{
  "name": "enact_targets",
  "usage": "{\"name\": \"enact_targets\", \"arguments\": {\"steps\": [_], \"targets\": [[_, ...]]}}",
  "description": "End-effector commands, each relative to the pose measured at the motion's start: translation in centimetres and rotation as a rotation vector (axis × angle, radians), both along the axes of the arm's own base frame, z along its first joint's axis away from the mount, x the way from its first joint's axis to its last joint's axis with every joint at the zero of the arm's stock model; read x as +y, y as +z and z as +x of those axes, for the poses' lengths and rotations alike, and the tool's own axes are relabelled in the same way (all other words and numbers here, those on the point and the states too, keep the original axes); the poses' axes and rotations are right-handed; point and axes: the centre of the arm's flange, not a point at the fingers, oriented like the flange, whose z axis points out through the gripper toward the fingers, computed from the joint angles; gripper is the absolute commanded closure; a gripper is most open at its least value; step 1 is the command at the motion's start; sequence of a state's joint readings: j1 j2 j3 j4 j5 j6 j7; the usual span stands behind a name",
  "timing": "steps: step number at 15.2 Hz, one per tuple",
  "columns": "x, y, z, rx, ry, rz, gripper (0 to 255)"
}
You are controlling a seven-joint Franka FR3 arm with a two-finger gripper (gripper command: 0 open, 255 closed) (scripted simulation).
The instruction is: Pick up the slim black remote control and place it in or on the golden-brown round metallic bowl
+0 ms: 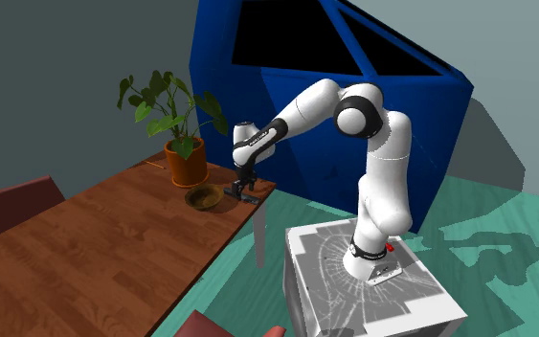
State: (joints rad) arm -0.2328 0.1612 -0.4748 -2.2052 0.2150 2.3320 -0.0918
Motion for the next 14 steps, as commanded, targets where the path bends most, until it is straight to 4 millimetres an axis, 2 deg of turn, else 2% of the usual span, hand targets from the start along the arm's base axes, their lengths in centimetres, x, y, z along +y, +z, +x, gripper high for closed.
{"name": "enact_targets", "arguments": {"steps": [1,2,3,12,14], "targets": [[0.0,0.0,0.0,0.000,0.000,0.000,0],[0.0,0.0,0.0,0.000,0.000,0.000,0],[0.0,0.0,0.0,0.000,0.000,0.000,255],[0.0,0.0,0.0,0.000,0.000,0.000,255],[0.0,1.0,0.0,0.000,0.000,0.000,255]]}}
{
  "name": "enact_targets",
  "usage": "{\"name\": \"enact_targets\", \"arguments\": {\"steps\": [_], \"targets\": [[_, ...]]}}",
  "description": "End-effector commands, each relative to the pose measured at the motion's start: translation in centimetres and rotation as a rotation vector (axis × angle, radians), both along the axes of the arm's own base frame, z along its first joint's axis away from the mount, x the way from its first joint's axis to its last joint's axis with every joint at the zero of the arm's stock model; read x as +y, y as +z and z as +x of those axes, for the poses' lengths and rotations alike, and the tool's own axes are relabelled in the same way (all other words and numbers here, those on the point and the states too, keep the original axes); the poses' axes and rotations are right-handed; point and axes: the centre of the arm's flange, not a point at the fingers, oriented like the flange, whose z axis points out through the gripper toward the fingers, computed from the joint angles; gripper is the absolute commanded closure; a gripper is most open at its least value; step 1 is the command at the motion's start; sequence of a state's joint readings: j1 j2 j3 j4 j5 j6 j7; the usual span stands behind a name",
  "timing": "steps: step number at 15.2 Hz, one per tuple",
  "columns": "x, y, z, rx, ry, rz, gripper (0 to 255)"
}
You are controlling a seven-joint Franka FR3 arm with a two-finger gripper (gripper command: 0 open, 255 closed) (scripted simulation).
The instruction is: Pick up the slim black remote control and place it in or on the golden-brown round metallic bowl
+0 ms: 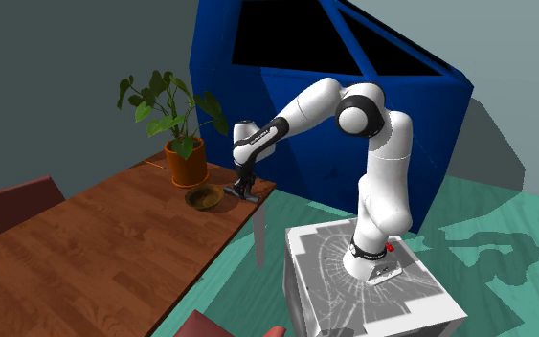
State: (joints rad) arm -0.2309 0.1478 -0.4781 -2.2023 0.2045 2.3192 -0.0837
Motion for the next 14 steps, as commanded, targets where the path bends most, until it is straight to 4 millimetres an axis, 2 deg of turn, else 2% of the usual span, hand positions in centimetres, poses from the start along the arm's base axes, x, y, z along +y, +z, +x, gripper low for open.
{"name": "enact_targets", "arguments": {"steps": [1,14], "targets": [[0.0,0.9,0.0,0.001,0.001,0.001,255],[0.0,7.8,0.0,0.001,0.001,0.001,255]]}}
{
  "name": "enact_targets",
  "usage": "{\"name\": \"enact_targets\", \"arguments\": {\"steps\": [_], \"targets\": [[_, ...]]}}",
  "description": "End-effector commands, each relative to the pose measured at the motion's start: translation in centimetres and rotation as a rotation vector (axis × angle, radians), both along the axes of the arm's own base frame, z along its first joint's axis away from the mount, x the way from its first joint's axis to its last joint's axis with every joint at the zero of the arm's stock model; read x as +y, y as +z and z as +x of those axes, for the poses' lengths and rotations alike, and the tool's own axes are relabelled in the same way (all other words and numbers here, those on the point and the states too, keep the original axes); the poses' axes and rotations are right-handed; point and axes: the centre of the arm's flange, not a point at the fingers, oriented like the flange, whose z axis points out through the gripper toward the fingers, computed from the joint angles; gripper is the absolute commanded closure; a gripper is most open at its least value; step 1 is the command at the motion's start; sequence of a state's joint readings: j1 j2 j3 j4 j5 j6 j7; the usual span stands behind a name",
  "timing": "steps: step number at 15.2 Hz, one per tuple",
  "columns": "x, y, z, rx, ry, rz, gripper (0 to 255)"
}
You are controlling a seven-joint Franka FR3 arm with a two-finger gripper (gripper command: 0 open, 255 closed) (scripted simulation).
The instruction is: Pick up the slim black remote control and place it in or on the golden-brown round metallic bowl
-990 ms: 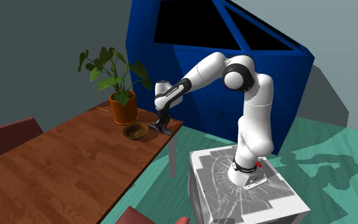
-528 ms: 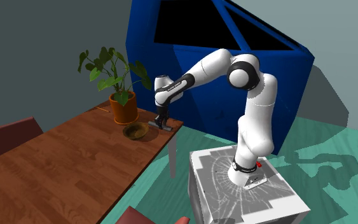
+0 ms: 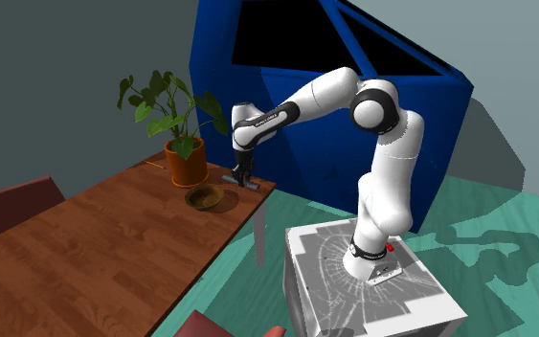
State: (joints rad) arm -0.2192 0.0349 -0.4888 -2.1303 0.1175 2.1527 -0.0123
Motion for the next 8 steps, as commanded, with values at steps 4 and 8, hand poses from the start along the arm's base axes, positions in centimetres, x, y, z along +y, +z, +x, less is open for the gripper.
{"name": "enact_targets", "arguments": {"steps": [4,8], "targets": [[-0.1,2.7,0.0,0.000,0.000,0.000,255],[-0.1,4.4,0.0,0.000,0.000,0.000,255]]}}
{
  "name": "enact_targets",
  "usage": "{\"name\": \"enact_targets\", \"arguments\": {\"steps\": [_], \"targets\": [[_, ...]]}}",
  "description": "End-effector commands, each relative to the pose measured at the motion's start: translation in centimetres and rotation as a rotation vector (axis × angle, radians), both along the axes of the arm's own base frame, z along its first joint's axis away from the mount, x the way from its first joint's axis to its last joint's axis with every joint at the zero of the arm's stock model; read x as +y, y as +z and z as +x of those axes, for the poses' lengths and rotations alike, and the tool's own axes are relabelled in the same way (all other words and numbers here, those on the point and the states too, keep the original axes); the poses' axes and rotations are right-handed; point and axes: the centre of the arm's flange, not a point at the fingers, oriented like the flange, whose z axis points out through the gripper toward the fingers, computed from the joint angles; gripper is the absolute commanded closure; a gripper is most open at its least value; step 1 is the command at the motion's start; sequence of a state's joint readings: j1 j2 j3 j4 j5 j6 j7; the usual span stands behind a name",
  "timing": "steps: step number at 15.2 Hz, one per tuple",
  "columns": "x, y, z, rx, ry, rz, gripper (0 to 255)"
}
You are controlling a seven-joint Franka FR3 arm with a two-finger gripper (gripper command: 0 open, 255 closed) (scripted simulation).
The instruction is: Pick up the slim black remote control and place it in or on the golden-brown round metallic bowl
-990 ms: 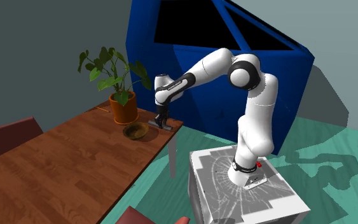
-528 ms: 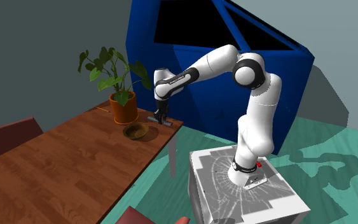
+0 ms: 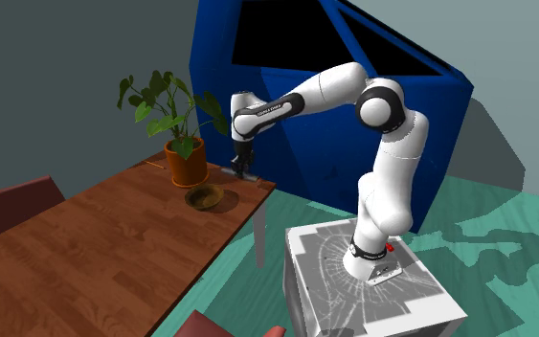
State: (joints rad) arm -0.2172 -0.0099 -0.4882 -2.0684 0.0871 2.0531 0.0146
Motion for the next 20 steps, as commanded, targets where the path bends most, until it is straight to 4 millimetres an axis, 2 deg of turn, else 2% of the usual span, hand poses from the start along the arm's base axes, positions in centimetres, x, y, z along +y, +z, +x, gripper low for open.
{"name": "enact_targets", "arguments": {"steps": [1,12,20], "targets": [[0.1,0.2,1.3,0.000,0.000,0.000,255],[1.6,-0.7,16.1,0.000,0.000,0.000,255],[1.6,-4.9,16.1,0.000,0.000,0.000,255]]}}
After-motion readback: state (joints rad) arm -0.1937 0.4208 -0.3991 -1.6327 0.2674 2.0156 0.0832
